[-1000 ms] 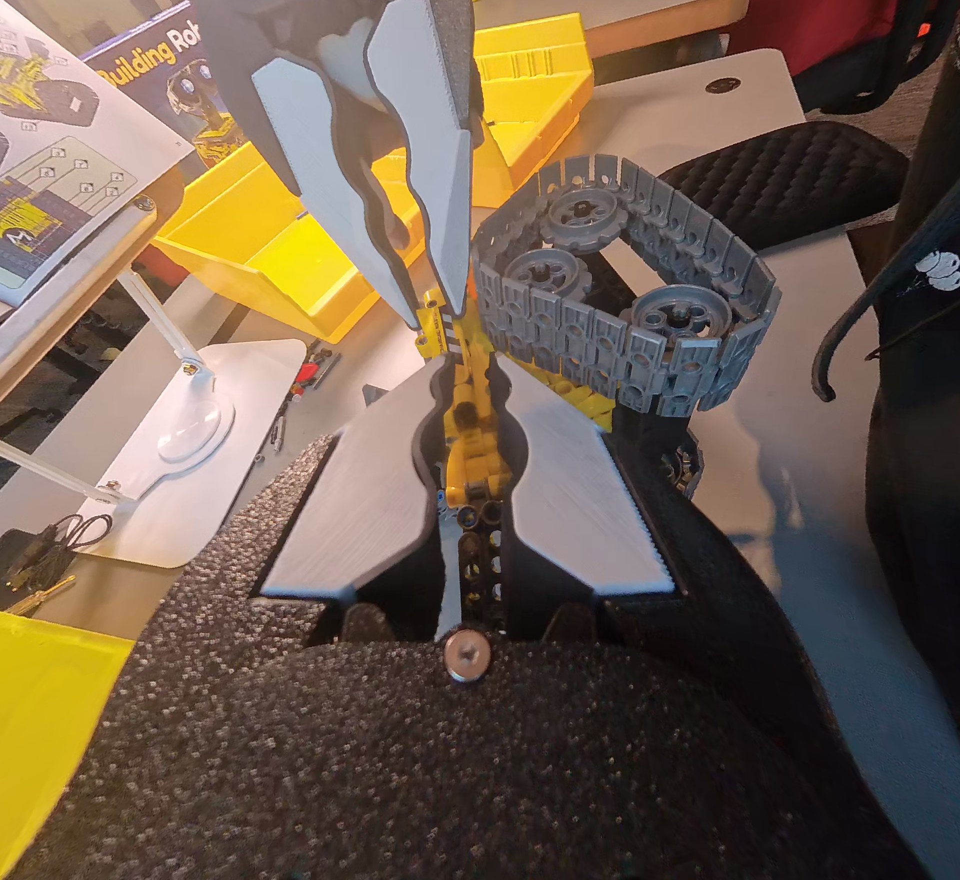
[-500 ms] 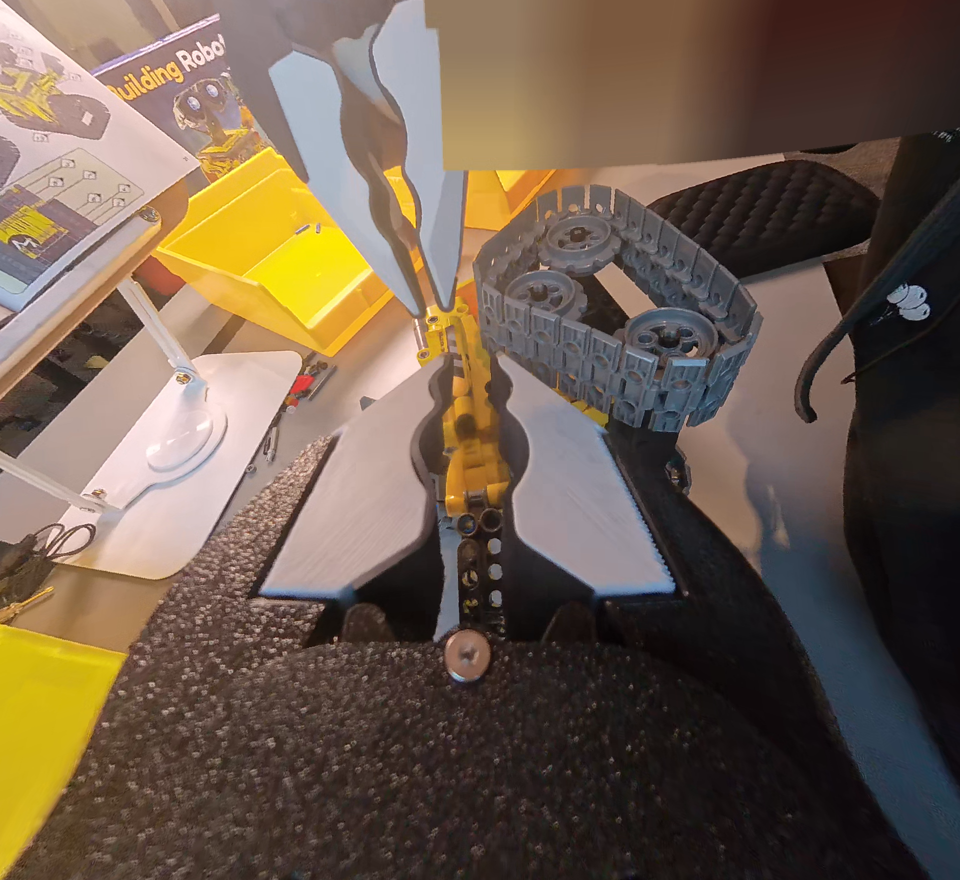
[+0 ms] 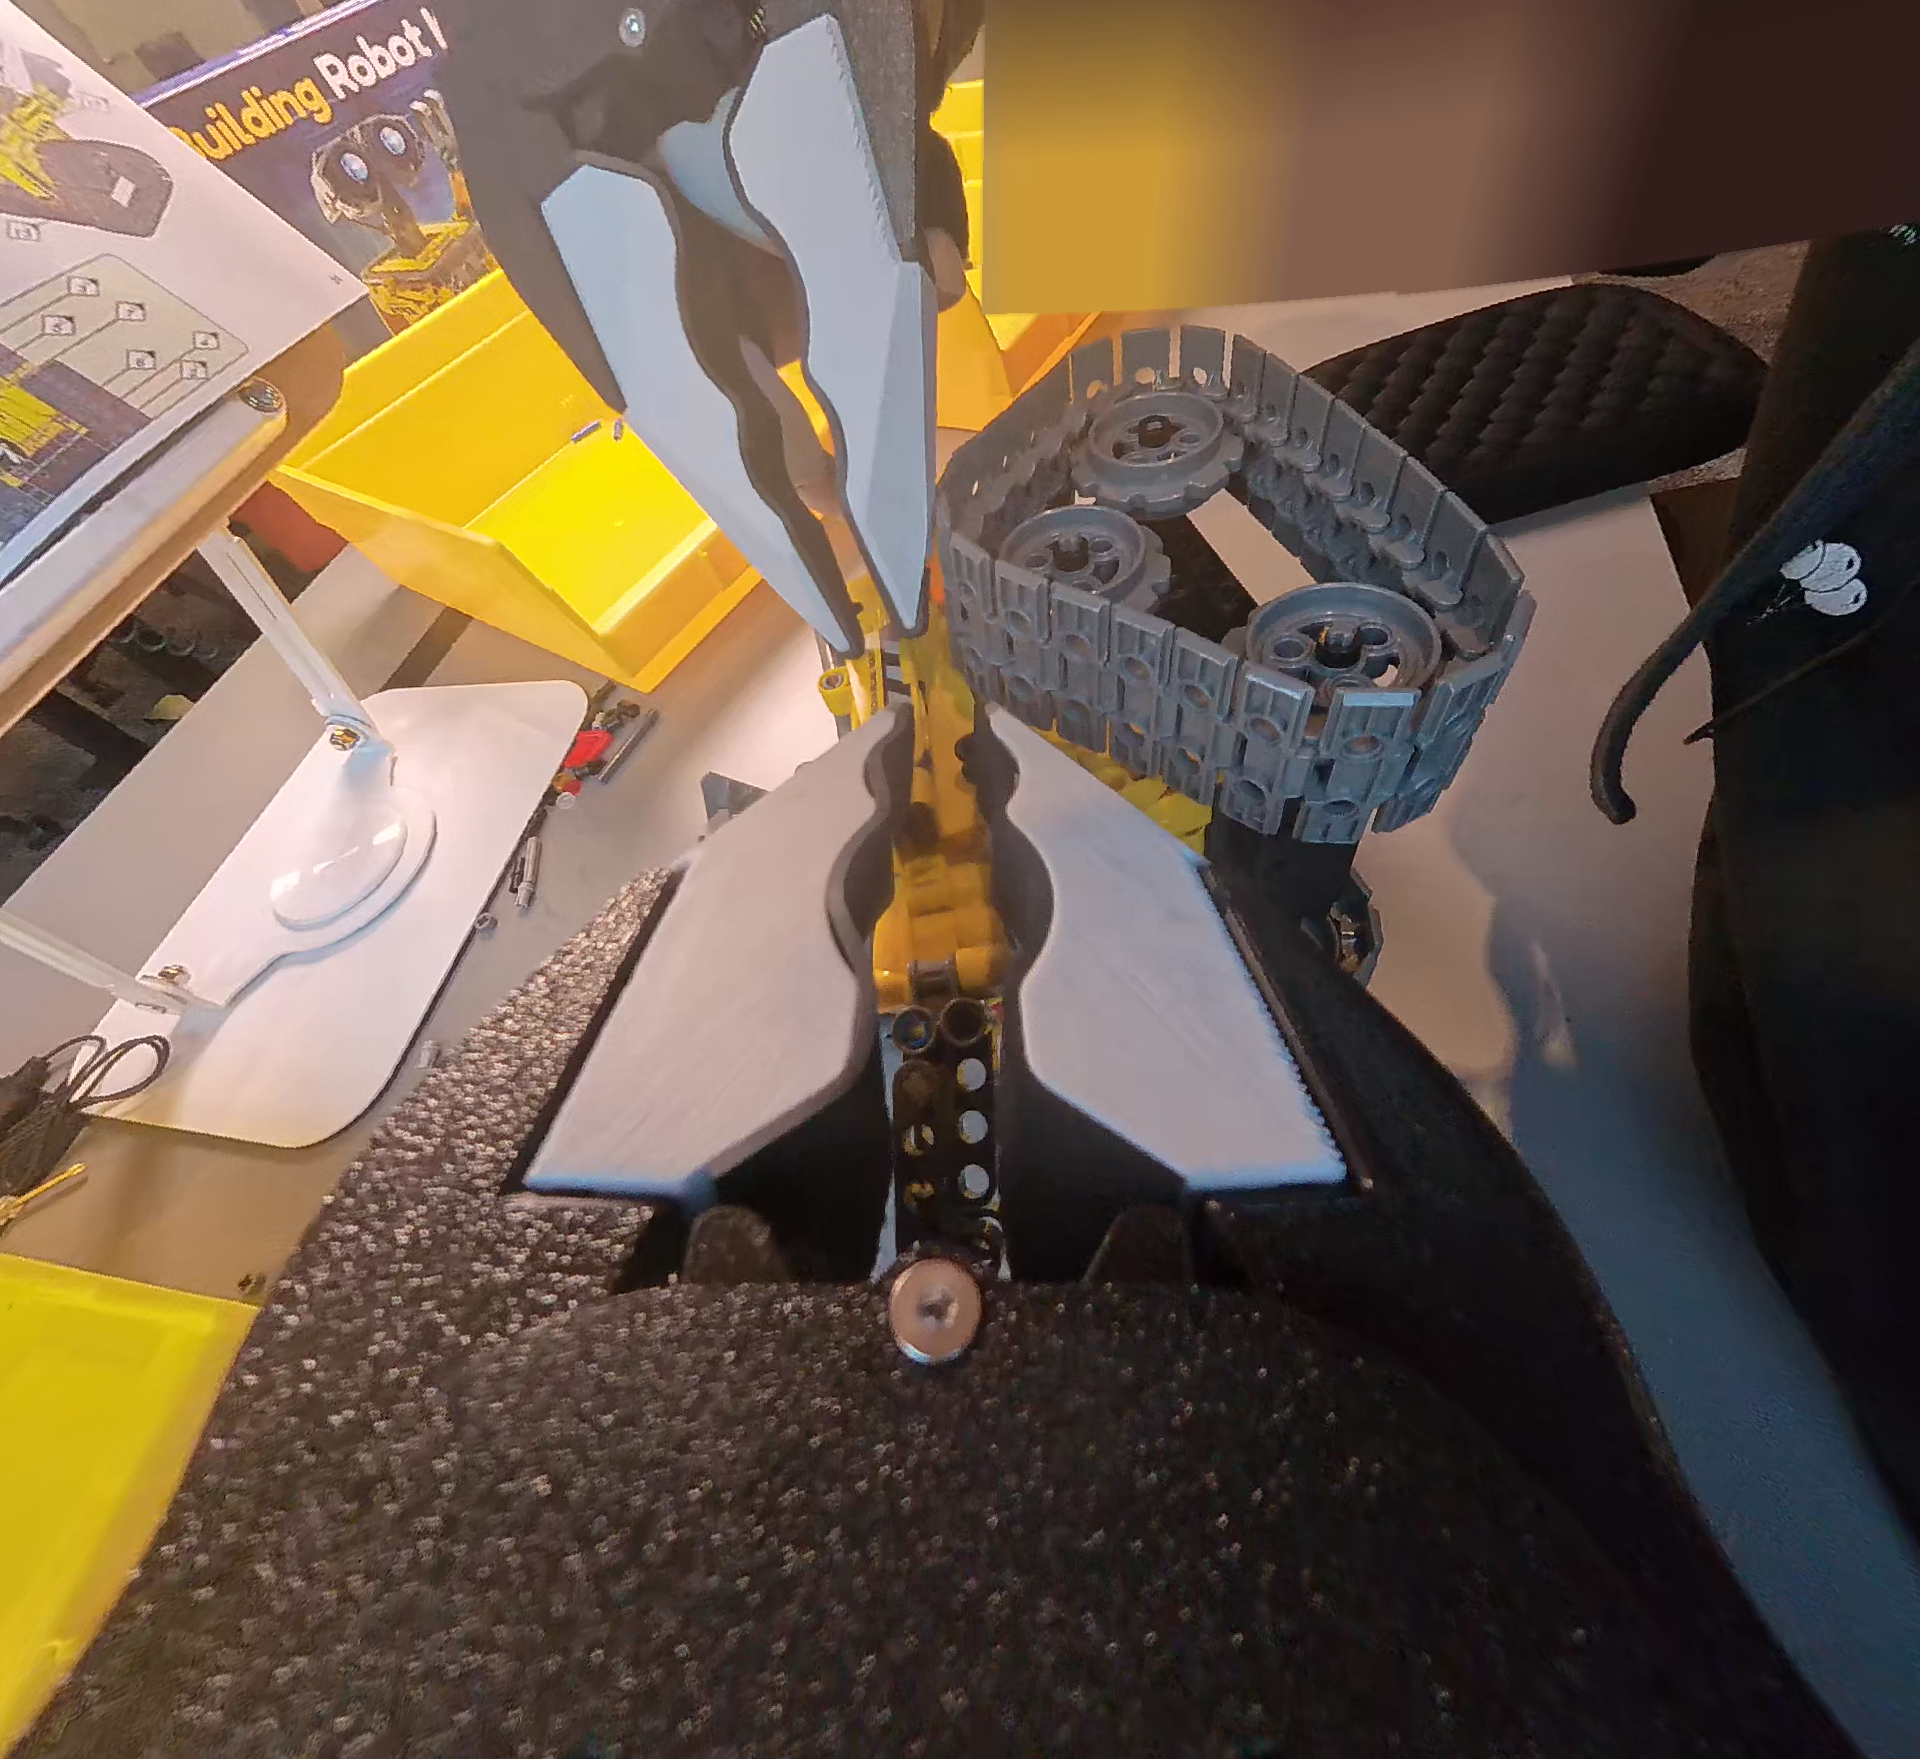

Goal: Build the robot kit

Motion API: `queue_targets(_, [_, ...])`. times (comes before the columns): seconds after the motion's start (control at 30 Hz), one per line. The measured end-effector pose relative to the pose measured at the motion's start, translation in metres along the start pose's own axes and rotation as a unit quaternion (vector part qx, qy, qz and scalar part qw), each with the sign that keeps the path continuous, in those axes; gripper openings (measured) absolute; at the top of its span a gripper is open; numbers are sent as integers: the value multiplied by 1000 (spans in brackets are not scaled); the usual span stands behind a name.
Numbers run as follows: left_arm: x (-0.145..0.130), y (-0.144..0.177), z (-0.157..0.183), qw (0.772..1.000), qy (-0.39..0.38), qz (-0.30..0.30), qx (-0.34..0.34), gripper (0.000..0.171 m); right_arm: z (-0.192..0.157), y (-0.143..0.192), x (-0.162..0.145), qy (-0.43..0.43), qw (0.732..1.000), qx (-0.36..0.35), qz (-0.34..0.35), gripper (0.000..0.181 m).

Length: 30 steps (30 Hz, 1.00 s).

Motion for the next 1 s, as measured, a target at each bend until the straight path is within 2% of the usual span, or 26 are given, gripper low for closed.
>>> queue_targets(0.17, [1, 2, 0, 1000, 8, 3, -7, 10, 0, 7, 6, 9, 1000, -5, 5, 14])
queue_targets(0.33, [11, 5, -3, 998, 48, 31, -17, 10, 4, 0, 7, -15, 1000, -2, 13, 8])
queue_targets(0.4, [8, 1, -4, 998, 62, 20, -18, 10, 4, -3, 3, -29, 1000, 4, 10, 7])
queue_targets(0.7, [-1, -3, -2, 999, 39, -5, -10, 11, 5, 0, -4, -51, 999, 14, 8, 13])
queue_targets(0.83, [-1, 0, -3, 999, 40, -6, -11, 10, 4, 1, -14, -35, 999, 8, -28, 15])
queue_targets(1.0, [0, 5, -6, 1000, 19, -4, -6, 10, 5, 5, 3, -39, 999, 13, -6, 18])
Point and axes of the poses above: each gripper's, where its closed fingertips meet, y back along the fingers, x out of its top, z = x × y across the jaws, the point moved 1 cm from there along y, back along the fingers, and after that the axes turned 6 degrees about x, right-handed, at the moved point
